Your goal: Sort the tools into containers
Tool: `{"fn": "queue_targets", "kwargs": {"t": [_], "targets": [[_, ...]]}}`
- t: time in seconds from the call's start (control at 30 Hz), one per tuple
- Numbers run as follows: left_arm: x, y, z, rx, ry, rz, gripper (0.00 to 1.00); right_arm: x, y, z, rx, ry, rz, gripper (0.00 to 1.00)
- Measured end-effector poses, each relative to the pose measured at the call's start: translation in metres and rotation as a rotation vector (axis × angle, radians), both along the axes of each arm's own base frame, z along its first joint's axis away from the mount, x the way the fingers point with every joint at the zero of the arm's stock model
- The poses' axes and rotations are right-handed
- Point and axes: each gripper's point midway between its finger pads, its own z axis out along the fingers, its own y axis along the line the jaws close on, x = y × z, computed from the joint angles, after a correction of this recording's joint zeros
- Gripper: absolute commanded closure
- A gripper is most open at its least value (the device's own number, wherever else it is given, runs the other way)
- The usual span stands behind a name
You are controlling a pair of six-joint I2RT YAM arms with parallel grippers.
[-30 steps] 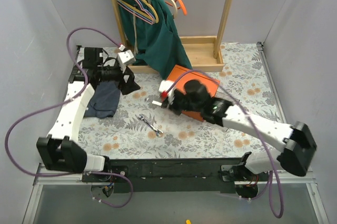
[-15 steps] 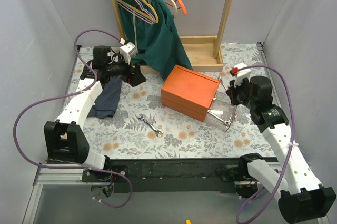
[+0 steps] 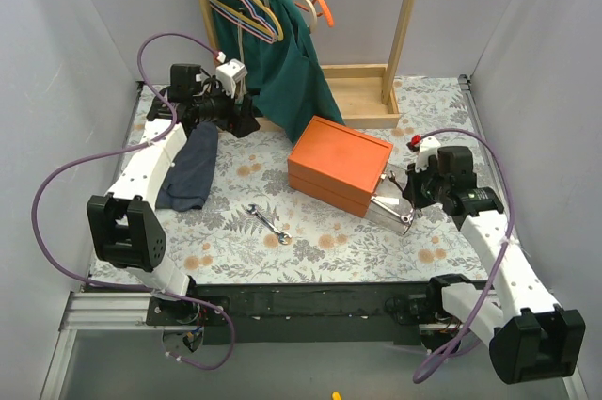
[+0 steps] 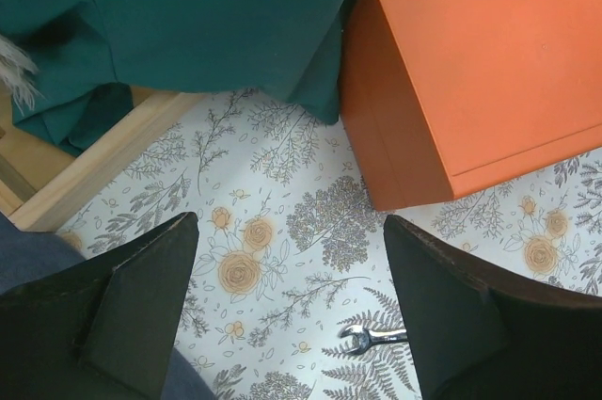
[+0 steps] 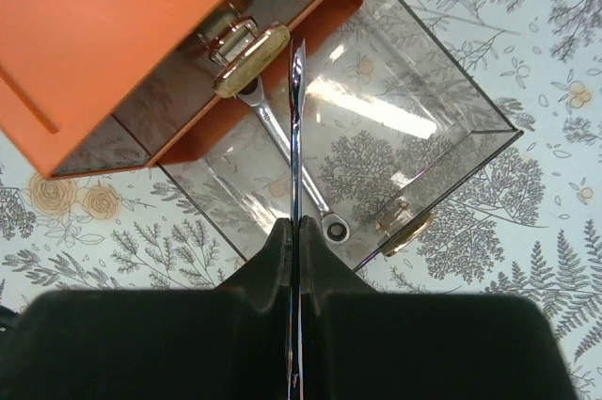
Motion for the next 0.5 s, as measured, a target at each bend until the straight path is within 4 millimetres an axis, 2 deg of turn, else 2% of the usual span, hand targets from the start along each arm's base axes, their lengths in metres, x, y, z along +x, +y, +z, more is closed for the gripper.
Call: {"fn": "queue_targets", "kwargs": {"t": [0.27, 0.37, 0.4, 0.47, 0.5], "targets": [[0.001, 0.000, -0.007, 0.007, 0.020, 0.002, 0.20, 0.007, 0.000, -0.036, 0.004, 0.148, -0.009, 0.99], [-0.001, 0.000, -0.013, 0.014, 0.034, -0.010, 0.20, 0.013, 0.004, -0.041, 0.016, 0.153, 0.001, 0.99], [-0.002, 0.000, -0.015, 0.020, 0.038, -0.018, 0.20, 0.015, 0.005, -0.040, 0.024, 0.144, 0.007, 0.87], [-0.006, 0.001, -0.023, 0.036, 0.046, -0.037, 0.20, 0.022, 0.009, -0.037, 0.043, 0.117, 0.020, 0.71], [-0.009, 0.001, -0.027, 0.045, 0.053, -0.048, 0.21, 0.024, 0.010, -0.036, 0.049, 0.110, 0.025, 0.58]]}}
